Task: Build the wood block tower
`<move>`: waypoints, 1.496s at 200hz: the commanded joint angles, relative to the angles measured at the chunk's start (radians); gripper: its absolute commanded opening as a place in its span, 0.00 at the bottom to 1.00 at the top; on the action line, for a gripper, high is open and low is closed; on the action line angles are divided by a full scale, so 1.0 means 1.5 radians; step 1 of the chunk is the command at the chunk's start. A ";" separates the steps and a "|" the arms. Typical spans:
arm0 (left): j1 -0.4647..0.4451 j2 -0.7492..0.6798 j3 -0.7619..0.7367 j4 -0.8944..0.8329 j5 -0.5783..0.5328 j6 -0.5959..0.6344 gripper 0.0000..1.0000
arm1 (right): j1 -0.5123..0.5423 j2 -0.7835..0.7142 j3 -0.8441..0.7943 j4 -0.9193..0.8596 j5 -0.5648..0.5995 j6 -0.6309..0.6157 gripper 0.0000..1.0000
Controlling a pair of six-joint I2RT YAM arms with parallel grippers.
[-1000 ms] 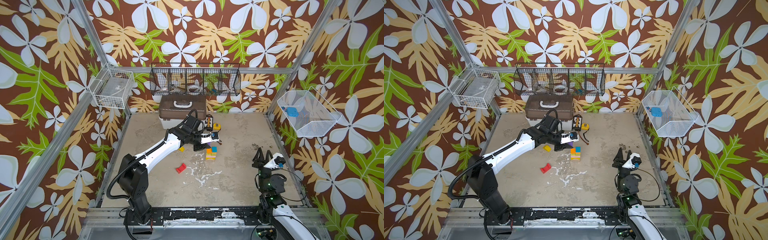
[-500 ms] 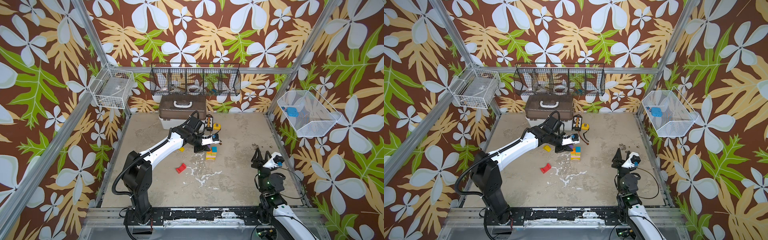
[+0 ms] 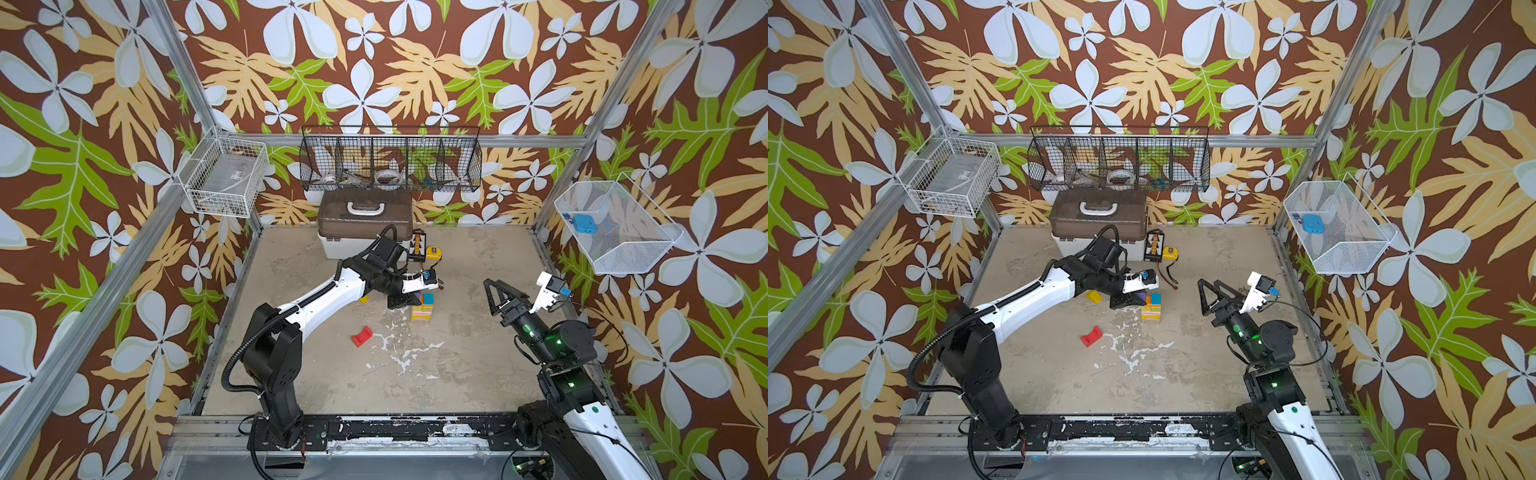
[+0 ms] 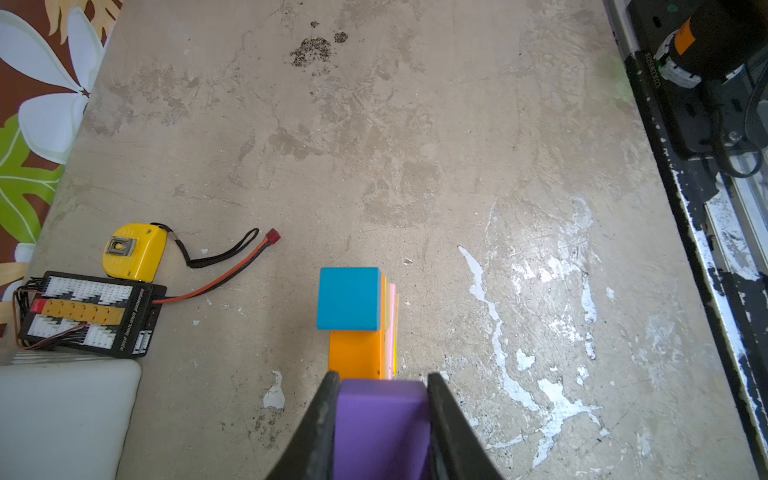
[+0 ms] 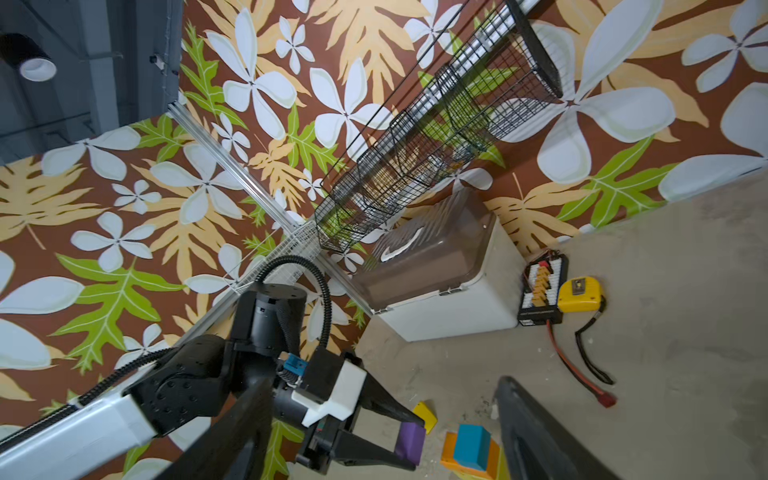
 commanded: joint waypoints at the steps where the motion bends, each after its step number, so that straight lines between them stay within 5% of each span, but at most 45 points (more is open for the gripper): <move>1: 0.000 -0.001 0.004 0.011 0.018 0.006 0.00 | 0.002 0.015 -0.006 0.025 -0.053 0.029 0.88; 50: 0.000 0.001 -0.009 0.019 0.016 0.015 0.00 | 0.010 0.042 -0.005 0.068 -0.087 0.049 0.95; 90: 0.000 -0.012 -0.029 0.039 0.034 0.022 0.00 | 0.029 0.044 0.012 -0.001 0.001 0.031 0.98; 117: 0.000 -0.031 -0.050 0.055 0.037 0.039 0.00 | 0.029 0.050 0.015 -0.027 0.063 -0.060 1.00; 161: 0.000 -0.047 -0.061 0.069 0.043 0.042 0.00 | 0.029 0.074 0.051 -0.102 0.144 -0.336 0.97; 200: 0.000 -0.068 -0.111 0.115 0.043 0.034 0.00 | 0.030 0.038 0.023 -0.109 0.266 -0.355 0.99; 299: 0.000 -0.081 -0.131 0.116 0.039 0.035 0.00 | 0.028 0.096 0.022 -0.080 0.282 -0.348 0.94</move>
